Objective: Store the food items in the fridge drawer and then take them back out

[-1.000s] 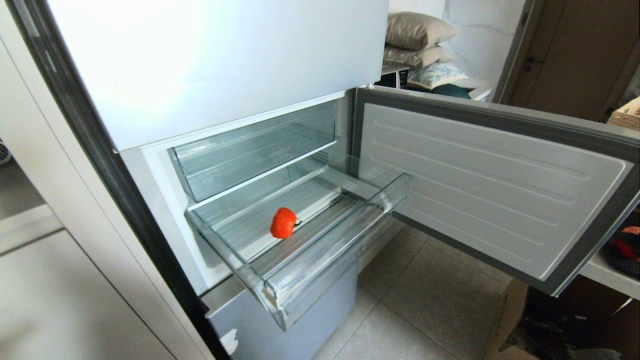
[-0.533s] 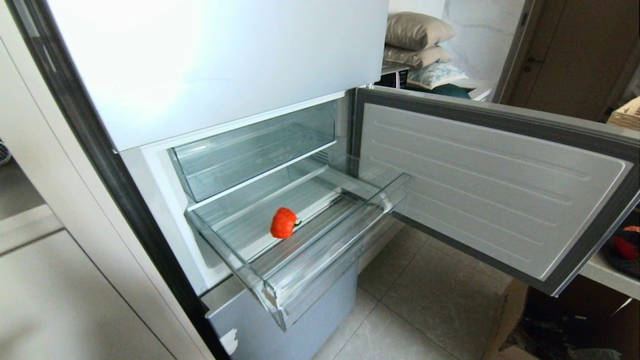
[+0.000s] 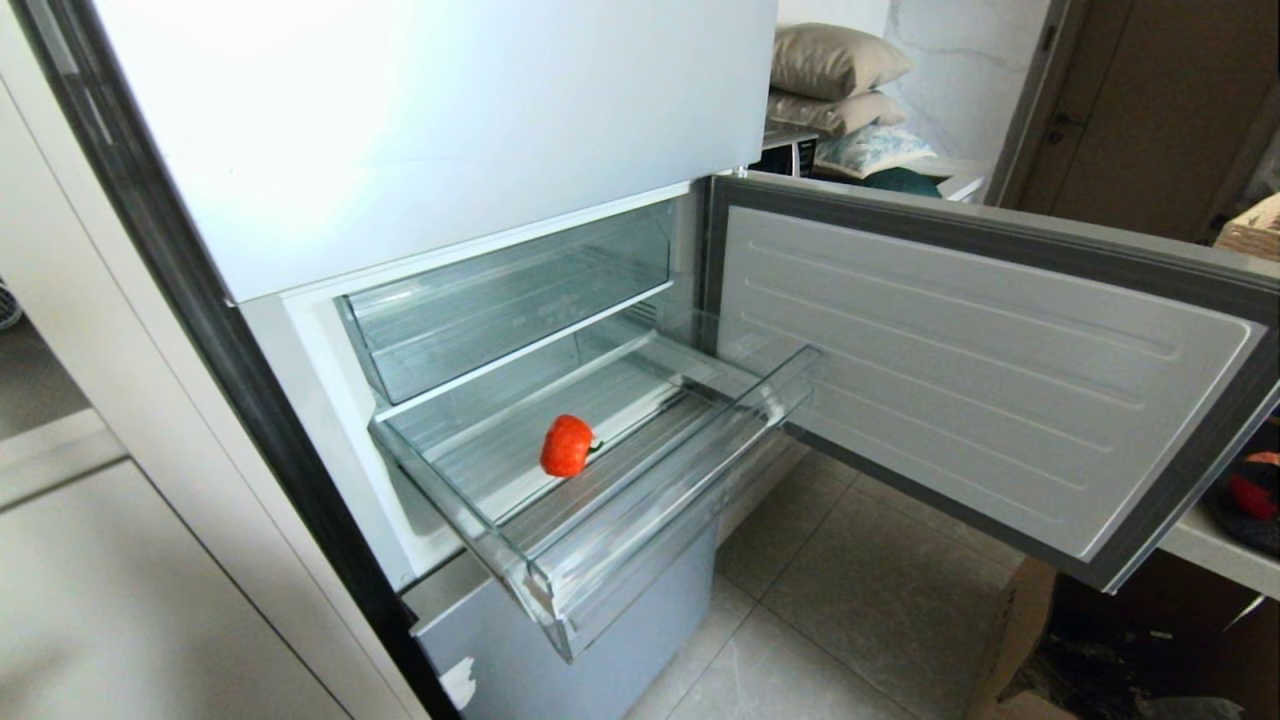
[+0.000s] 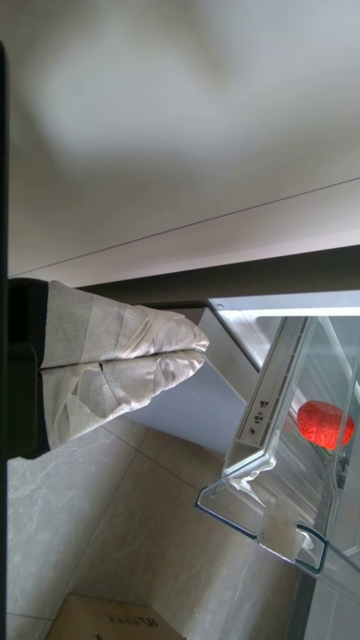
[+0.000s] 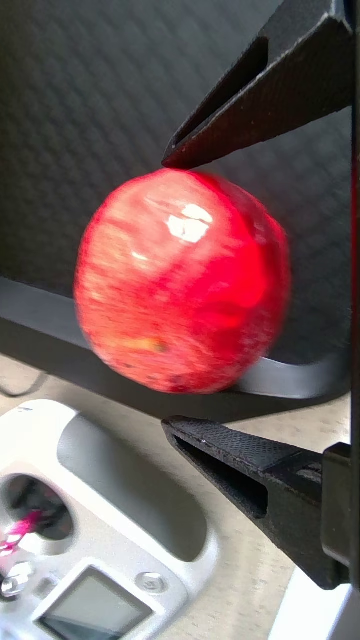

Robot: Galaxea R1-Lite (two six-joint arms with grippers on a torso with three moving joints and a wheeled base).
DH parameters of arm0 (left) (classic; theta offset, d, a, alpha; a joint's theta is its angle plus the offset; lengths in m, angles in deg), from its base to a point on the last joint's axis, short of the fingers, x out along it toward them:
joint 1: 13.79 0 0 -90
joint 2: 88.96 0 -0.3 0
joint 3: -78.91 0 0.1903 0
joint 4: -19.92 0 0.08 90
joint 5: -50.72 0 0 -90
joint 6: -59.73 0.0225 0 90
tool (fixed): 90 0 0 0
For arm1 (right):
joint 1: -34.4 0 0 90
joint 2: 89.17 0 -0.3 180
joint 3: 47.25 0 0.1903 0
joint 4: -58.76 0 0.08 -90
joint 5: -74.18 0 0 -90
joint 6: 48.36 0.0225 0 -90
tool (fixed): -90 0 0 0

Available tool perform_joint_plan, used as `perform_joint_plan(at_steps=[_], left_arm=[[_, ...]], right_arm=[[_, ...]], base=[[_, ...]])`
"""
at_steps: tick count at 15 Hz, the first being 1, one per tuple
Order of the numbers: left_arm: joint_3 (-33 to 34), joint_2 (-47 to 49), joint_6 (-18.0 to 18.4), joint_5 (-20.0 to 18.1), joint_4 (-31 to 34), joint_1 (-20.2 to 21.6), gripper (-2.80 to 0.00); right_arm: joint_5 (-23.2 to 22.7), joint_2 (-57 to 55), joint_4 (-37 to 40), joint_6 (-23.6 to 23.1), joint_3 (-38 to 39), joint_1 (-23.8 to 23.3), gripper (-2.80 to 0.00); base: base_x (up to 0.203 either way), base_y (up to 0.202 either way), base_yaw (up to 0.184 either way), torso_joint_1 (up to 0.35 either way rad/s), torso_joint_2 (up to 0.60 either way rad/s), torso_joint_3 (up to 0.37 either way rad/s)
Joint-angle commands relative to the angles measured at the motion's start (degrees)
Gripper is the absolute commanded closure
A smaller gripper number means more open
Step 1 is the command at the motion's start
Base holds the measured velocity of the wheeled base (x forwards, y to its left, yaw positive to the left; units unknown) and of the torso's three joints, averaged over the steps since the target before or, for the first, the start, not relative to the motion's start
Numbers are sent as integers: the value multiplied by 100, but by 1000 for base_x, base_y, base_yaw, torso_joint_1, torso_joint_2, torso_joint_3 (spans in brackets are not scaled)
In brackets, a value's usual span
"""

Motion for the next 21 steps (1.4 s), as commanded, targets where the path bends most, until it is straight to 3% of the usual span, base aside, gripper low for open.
perform_joint_plan(at_steps=[1, 10, 11, 17, 21], left_arm=[[0, 1, -1, -2, -2, 0, 0], [0, 1, -1, 7, -2, 0, 0], [0, 1, -1, 6, -2, 8, 0], [0, 1, -1, 7, -2, 0, 0], [0, 1, -1, -2, -2, 0, 0]], right_arm=[[-8, -70, -124, -5, -100, 0, -280], [-6, -321, -145, -40, -405, 44, -280], [-7, -321, -138, -49, -405, 53, 0], [-7, -199, -97, 2, -293, 70, 0], [45, 1047, 121, 16, 381, -32, 0]], base=[[0, 0, 0, 0, 0, 0], [0, 0, 0, 0, 0, 0], [0, 0, 0, 0, 0, 0], [0, 0, 0, 0, 0, 0], [0, 0, 0, 0, 0, 0]])
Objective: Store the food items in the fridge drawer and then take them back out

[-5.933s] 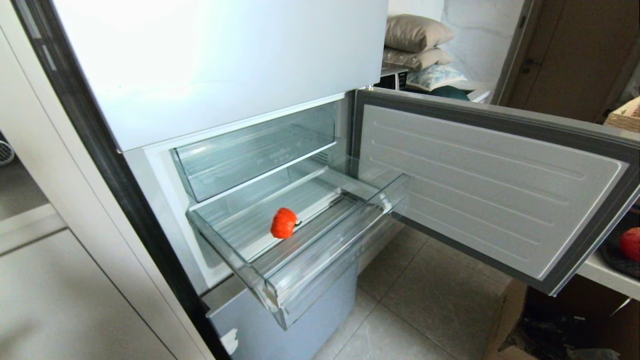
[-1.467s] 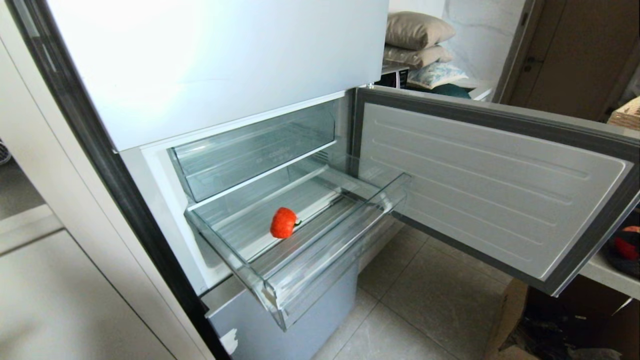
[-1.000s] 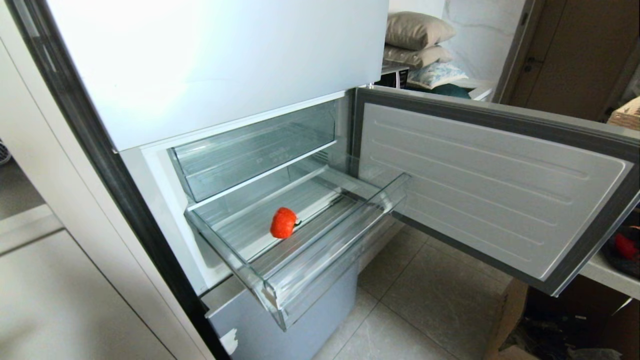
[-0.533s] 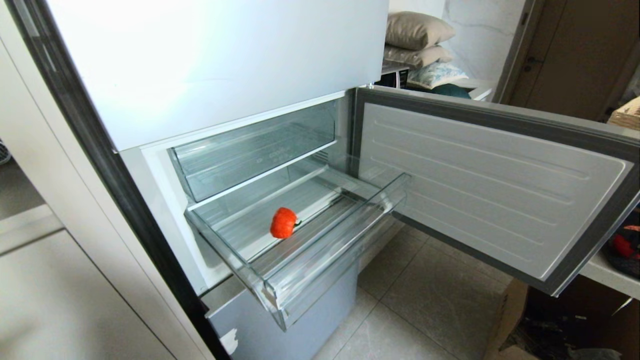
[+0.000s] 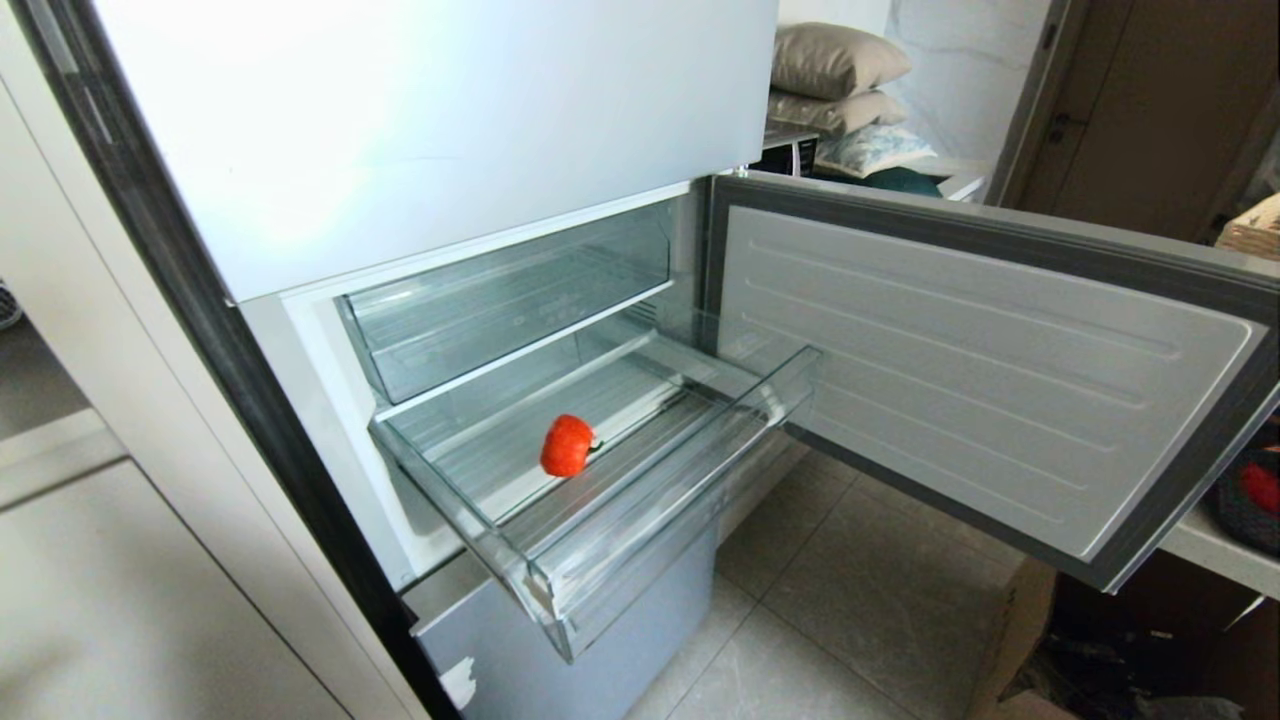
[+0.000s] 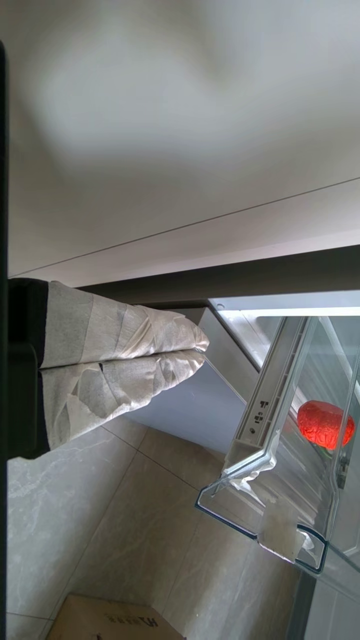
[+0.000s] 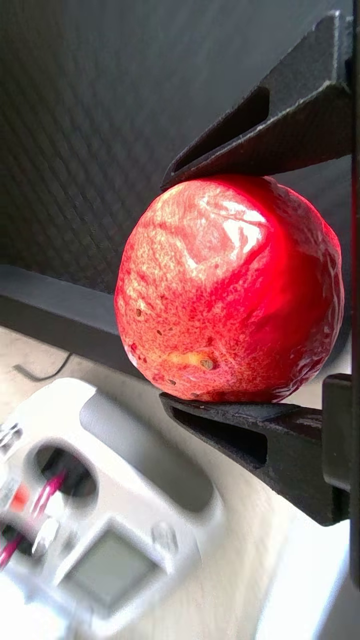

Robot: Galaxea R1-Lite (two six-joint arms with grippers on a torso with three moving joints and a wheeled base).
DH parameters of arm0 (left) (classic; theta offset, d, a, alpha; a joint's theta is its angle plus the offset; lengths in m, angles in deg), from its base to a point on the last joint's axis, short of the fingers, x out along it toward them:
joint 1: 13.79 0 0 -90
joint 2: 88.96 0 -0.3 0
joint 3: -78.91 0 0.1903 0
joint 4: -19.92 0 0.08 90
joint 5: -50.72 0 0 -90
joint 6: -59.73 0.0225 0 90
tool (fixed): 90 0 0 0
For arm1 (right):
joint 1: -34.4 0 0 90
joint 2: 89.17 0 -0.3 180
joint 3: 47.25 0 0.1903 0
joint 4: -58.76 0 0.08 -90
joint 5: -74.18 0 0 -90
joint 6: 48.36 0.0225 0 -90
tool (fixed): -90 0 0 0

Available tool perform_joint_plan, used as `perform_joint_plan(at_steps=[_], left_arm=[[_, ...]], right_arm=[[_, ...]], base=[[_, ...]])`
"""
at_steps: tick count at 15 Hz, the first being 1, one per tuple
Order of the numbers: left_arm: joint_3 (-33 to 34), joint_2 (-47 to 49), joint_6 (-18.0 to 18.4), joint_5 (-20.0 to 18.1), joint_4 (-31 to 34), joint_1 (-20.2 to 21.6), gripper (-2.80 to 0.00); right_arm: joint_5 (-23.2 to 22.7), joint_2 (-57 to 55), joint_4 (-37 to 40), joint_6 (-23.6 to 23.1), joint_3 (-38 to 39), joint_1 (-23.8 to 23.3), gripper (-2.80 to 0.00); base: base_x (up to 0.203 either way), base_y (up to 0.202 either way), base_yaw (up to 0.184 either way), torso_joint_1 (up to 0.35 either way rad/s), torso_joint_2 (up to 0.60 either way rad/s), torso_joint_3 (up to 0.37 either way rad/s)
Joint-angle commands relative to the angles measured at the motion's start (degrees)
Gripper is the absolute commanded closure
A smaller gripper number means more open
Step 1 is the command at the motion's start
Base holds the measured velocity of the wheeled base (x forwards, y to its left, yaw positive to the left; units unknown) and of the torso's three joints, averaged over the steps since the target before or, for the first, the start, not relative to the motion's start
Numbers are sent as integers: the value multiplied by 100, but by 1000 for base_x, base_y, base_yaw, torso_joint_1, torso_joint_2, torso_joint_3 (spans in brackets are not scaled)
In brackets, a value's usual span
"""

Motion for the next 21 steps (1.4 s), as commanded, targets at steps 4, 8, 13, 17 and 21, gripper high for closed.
perform_joint_plan(at_steps=[4, 8, 13, 17, 21], left_arm=[[0, 1, -1, 8, -1, 0, 0], [0, 1, -1, 8, -1, 0, 0], [0, 1, -1, 8, -1, 0, 0], [0, 1, -1, 8, -1, 0, 0], [0, 1, -1, 8, -1, 0, 0]], right_arm=[[102, 3026, 383, -37, 1764, -294, 0], [129, 6137, 520, -318, 3775, -339, 0], [360, 9329, 1192, -509, 5568, 2411, 0], [1321, 11279, 2723, -707, 6139, 4320, 0], [2104, 12523, 3780, -798, 6434, 4607, 0]], base=[[0, 0, 0, 0, 0, 0], [0, 0, 0, 0, 0, 0], [0, 0, 0, 0, 0, 0], [0, 0, 0, 0, 0, 0], [0, 0, 0, 0, 0, 0]])
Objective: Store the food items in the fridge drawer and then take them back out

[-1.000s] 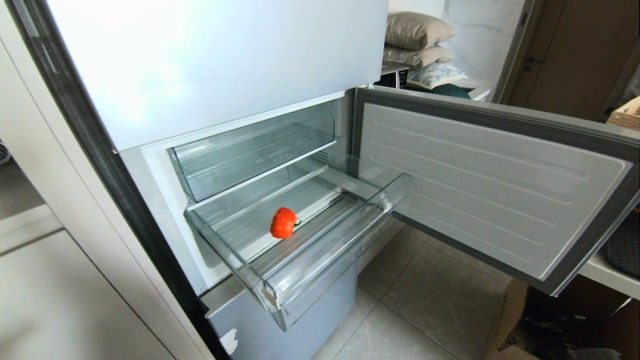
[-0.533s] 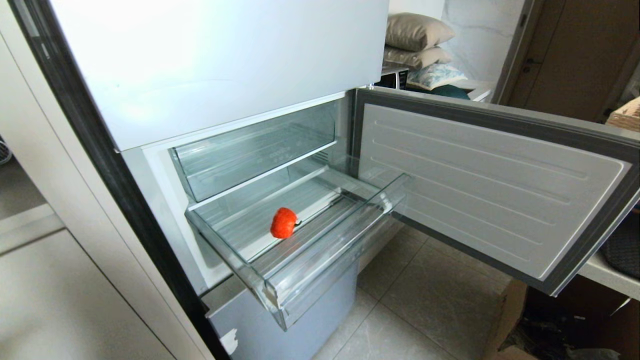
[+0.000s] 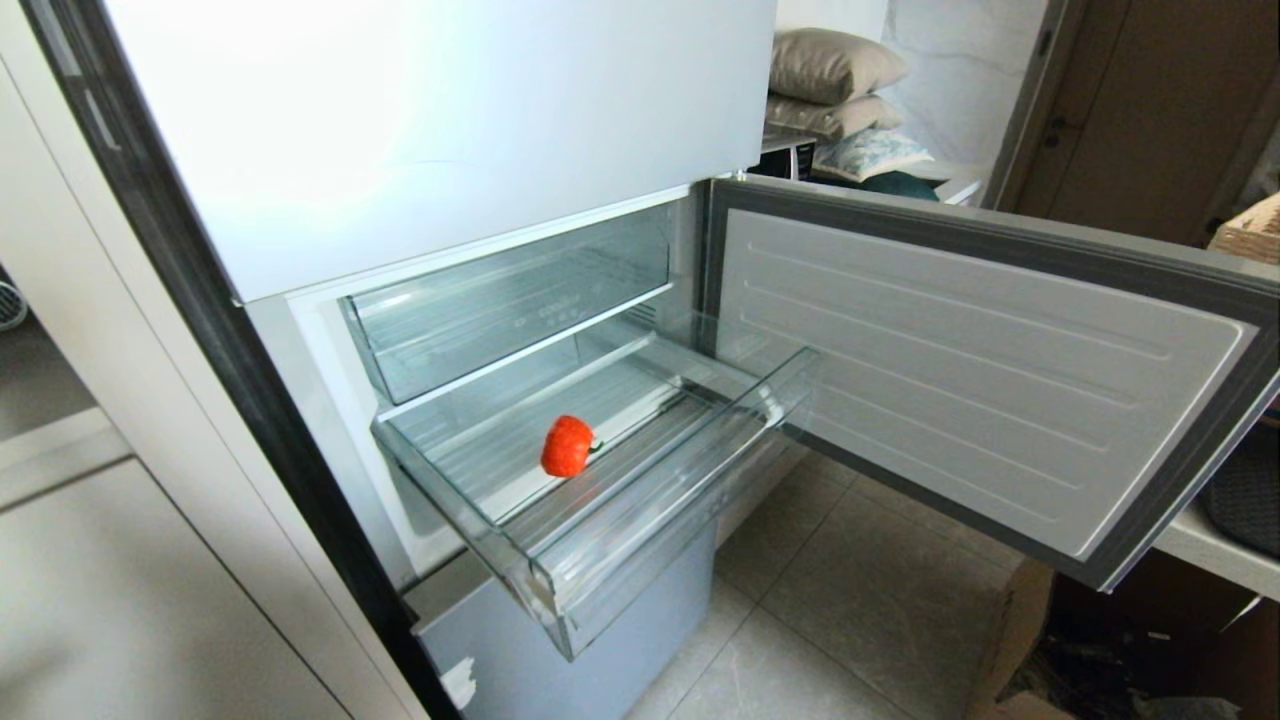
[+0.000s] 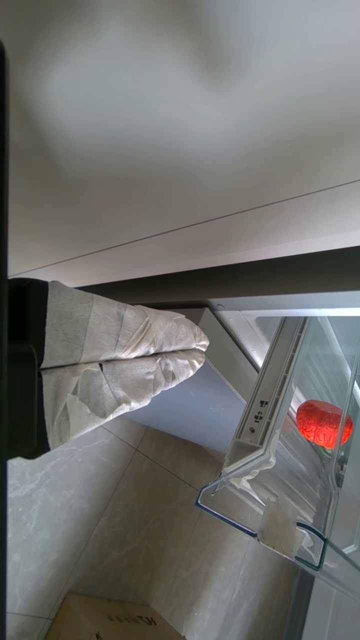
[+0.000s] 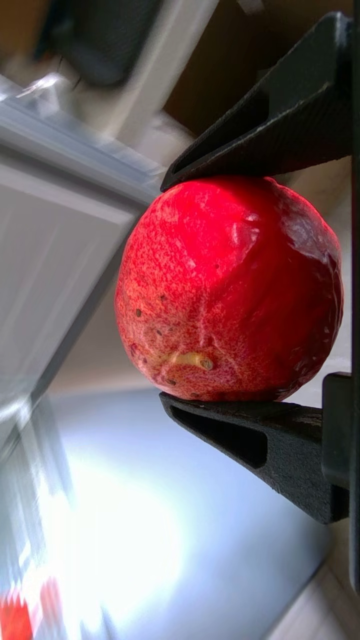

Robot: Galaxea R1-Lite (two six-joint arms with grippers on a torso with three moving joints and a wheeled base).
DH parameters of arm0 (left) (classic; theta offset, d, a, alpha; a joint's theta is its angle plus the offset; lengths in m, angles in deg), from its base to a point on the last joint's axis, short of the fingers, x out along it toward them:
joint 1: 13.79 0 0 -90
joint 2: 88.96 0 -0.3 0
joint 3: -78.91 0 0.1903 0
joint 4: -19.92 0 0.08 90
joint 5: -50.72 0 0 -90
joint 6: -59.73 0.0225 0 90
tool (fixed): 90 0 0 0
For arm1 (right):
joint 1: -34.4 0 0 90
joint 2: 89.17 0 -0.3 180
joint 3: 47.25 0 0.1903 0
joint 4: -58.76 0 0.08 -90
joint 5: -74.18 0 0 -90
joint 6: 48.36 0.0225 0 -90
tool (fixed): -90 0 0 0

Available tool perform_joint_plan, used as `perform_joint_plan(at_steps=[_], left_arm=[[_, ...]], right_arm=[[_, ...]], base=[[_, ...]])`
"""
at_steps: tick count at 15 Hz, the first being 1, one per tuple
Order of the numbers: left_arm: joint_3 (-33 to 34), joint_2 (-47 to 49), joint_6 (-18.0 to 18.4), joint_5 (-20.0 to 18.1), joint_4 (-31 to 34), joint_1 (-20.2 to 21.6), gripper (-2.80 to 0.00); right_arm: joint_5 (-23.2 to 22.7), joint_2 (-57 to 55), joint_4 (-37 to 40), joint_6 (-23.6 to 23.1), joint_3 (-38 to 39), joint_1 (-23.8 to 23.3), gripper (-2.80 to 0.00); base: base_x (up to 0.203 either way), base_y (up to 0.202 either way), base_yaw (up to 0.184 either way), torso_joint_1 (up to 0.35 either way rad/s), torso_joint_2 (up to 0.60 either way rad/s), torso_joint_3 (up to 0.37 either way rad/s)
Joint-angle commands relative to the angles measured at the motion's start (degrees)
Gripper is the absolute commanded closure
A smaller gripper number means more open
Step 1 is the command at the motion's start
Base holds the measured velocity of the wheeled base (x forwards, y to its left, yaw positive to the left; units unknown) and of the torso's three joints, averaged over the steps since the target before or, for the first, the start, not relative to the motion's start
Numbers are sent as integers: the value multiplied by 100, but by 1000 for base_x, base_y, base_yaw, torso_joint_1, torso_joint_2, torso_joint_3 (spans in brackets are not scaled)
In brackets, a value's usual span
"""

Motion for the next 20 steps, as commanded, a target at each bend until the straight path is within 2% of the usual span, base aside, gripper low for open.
perform_joint_plan(at_steps=[1, 12, 20], left_arm=[[0, 1, -1, -2, -1, 0, 0], [0, 1, -1, 4, -1, 9, 0], [0, 1, -1, 4, -1, 0, 0]], right_arm=[[221, 525, 182, 243, 88, 93, 0], [242, 520, 205, 290, 98, 98, 0], [242, 520, 205, 317, 103, 98, 0]], base=[[0, 0, 0, 0, 0, 0], [0, 0, 7, 0, 0, 0], [1, -7, 170, 4, 1, 2]])
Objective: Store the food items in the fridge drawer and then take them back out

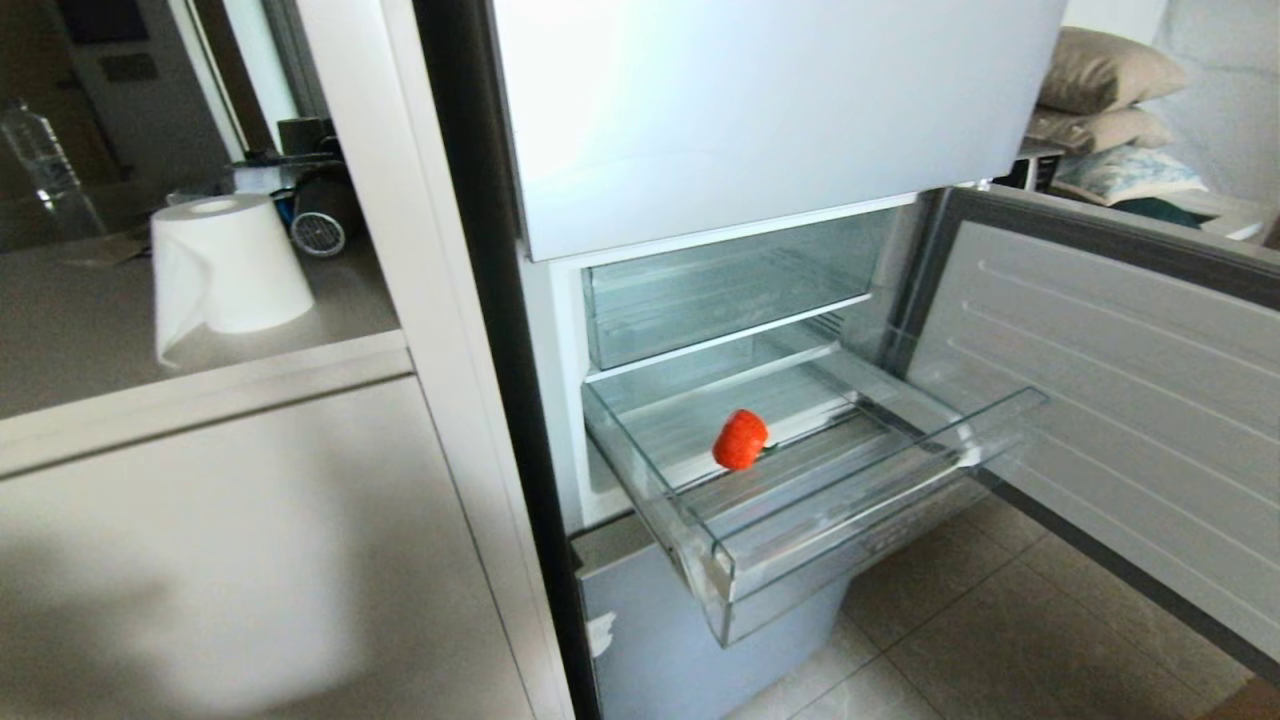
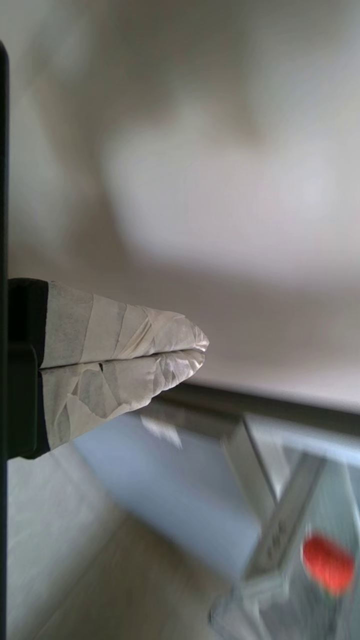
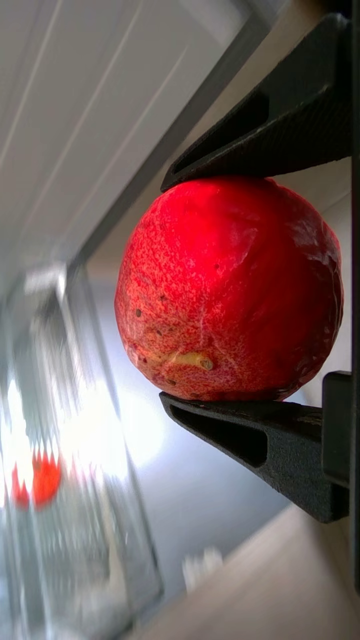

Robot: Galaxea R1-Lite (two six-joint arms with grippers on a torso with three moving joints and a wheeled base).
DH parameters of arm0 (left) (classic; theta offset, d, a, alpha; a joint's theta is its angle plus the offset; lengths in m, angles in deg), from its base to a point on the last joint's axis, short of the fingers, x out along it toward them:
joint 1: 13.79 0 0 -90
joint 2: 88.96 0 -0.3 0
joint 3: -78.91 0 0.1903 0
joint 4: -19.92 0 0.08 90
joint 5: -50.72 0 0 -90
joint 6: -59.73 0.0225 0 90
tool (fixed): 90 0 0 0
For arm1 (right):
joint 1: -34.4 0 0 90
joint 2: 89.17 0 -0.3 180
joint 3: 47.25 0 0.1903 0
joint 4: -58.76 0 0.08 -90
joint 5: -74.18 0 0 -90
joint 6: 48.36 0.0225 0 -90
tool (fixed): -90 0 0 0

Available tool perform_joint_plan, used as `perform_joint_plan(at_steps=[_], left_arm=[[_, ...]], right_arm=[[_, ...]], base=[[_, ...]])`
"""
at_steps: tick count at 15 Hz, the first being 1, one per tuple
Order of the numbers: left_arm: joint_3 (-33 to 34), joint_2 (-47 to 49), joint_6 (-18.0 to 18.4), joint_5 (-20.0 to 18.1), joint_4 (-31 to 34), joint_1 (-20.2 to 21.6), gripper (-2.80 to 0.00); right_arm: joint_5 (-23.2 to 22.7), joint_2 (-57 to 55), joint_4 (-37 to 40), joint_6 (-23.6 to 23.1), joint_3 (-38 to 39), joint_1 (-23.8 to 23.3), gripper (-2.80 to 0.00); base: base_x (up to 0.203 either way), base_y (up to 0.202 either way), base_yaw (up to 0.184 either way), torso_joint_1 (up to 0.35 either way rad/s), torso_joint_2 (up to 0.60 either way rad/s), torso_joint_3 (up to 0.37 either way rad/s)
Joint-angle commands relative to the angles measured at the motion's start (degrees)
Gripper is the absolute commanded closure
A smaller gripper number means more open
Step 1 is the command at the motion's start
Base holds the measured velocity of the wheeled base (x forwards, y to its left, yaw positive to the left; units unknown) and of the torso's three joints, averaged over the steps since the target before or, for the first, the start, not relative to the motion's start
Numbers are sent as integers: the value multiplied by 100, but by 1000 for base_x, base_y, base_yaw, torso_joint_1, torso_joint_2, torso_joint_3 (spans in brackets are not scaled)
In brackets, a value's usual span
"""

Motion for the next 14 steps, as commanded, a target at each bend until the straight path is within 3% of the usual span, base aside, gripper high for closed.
perform_joint_plan(at_steps=[1, 9, 14], left_arm=[[0, 1, -1, 4, -1, 7, 0], [0, 1, -1, 4, -1, -2, 0], [0, 1, -1, 4, -1, -2, 0]], right_arm=[[-1, -18, 0, 1, 9, 2, 0], [-1, -72, -18, -9, 0, 2, 0], [64, -2113, -1468, -79, -324, 11, 0]], base=[[3, -8, 173, 4, 1, 4], [3, -6, 149, 3, 2, 2], [0, 0, 0, 0, 0, 0]])
